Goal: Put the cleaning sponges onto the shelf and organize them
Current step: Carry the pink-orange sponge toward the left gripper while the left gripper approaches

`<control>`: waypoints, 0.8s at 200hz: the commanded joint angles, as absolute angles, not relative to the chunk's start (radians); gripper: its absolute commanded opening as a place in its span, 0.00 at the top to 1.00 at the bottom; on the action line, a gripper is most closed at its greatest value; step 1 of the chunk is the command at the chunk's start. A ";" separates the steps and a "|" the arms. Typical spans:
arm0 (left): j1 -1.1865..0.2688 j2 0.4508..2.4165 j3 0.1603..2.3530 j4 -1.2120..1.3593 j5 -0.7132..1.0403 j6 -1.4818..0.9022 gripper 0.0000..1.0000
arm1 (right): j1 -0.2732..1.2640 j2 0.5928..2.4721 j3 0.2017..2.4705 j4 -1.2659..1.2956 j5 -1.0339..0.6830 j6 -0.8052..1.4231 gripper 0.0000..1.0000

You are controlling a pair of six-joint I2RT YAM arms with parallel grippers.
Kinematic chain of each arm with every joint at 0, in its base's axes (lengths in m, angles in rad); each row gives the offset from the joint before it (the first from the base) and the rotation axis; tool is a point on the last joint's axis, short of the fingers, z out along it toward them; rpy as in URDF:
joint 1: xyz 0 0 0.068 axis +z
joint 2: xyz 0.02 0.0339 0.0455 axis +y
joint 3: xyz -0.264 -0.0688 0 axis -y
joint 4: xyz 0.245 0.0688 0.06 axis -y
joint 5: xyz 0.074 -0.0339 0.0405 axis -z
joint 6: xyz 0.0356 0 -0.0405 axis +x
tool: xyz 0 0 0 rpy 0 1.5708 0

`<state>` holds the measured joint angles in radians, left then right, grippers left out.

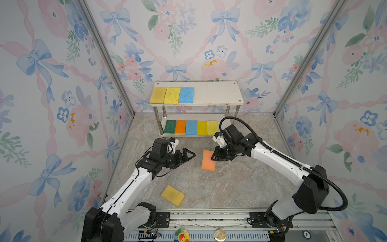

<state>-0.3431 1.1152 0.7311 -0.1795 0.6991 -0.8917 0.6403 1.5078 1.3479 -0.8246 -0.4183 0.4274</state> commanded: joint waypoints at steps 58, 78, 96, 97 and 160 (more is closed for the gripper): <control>-0.428 1.205 0.825 0.104 0.882 -1.033 0.04 | 0.614 1.498 1.469 -0.974 -0.640 0.272 0.83; -0.428 1.200 0.795 0.104 0.870 -1.029 0.06 | 0.616 1.503 1.486 -0.975 -0.662 0.269 0.83; -0.430 1.197 0.793 0.104 0.854 -1.033 0.09 | 0.624 1.512 1.495 -0.985 -0.672 0.262 0.83; -0.430 1.197 0.794 0.104 0.853 -1.034 0.09 | 0.624 1.512 1.495 -0.985 -0.674 0.262 0.83; -0.478 1.216 0.825 0.123 0.841 -1.034 0.21 | 0.638 1.517 1.519 -0.983 -0.685 0.261 0.83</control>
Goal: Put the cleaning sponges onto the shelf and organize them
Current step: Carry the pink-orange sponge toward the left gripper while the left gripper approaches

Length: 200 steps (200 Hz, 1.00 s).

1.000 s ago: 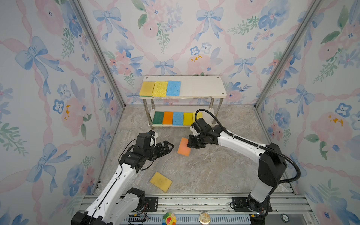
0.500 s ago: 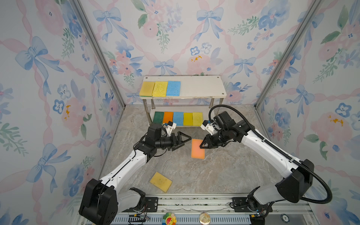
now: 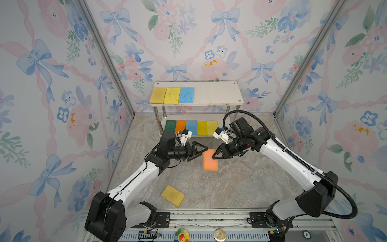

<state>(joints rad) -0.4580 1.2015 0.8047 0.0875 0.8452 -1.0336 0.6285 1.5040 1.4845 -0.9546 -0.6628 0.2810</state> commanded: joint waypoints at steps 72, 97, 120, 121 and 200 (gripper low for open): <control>-0.483 1.209 0.754 0.295 0.854 -1.143 0.64 | 0.638 1.506 1.513 -0.976 -0.679 0.267 0.76; -0.484 1.215 0.746 0.333 0.854 -1.169 0.79 | 0.632 1.489 1.510 -0.970 -0.655 0.278 0.69; -0.483 1.222 0.748 0.349 0.854 -1.177 0.83 | 0.613 1.456 1.487 -0.942 -0.636 0.318 0.50; -0.483 1.221 0.749 0.348 0.854 -1.176 0.83 | 0.612 1.454 1.486 -0.941 -0.634 0.322 0.49; -0.474 1.181 0.730 0.367 0.558 -1.323 0.86 | 0.668 1.158 1.243 -0.682 -0.305 0.852 0.19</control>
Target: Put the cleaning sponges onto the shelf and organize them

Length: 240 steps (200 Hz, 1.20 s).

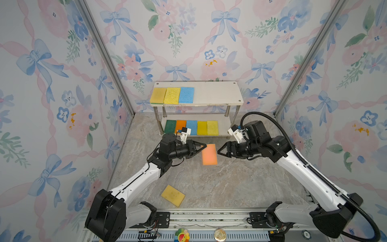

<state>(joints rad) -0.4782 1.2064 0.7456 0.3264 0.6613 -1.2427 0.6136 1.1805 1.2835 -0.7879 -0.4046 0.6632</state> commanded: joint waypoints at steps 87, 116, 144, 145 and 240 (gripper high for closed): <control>-0.458 1.186 0.774 0.369 0.602 -1.342 0.87 | 0.768 1.283 1.302 -0.635 -0.293 0.859 0.21; -0.437 1.169 0.761 0.369 0.610 -1.348 0.87 | 0.769 1.302 1.305 -0.612 -0.300 0.869 0.27; -0.412 1.161 0.752 0.370 0.623 -1.350 0.87 | 0.778 1.319 1.308 -0.592 -0.309 0.883 0.33; -0.411 1.161 0.752 0.370 0.624 -1.351 0.87 | 0.779 1.319 1.308 -0.593 -0.310 0.883 0.33; -0.390 1.186 0.766 0.376 0.668 -1.346 0.88 | 0.805 1.354 1.328 -0.558 -0.252 0.910 0.46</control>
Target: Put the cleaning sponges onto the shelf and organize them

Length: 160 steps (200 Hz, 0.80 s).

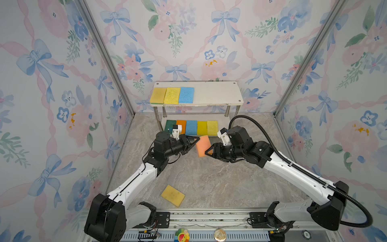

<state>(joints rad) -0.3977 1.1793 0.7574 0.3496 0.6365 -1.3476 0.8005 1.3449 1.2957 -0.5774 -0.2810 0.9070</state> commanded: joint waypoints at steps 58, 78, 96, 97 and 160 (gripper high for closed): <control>-0.390 1.191 0.763 0.381 0.673 -1.348 0.88 | 0.806 1.368 1.337 -0.546 -0.246 0.919 0.68; -0.389 1.187 0.762 0.381 0.673 -1.351 0.88 | 0.811 1.370 1.340 -0.549 -0.247 0.916 0.76; -0.386 1.185 0.765 0.381 0.672 -1.352 0.86 | 0.812 1.364 1.341 -0.560 -0.239 0.913 0.83; -0.385 1.185 0.766 0.381 0.673 -1.353 0.86 | 0.812 1.363 1.341 -0.561 -0.238 0.913 0.83; -0.328 1.129 0.790 0.371 0.683 -1.325 0.33 | 0.774 1.269 1.335 -0.662 -0.172 0.902 0.91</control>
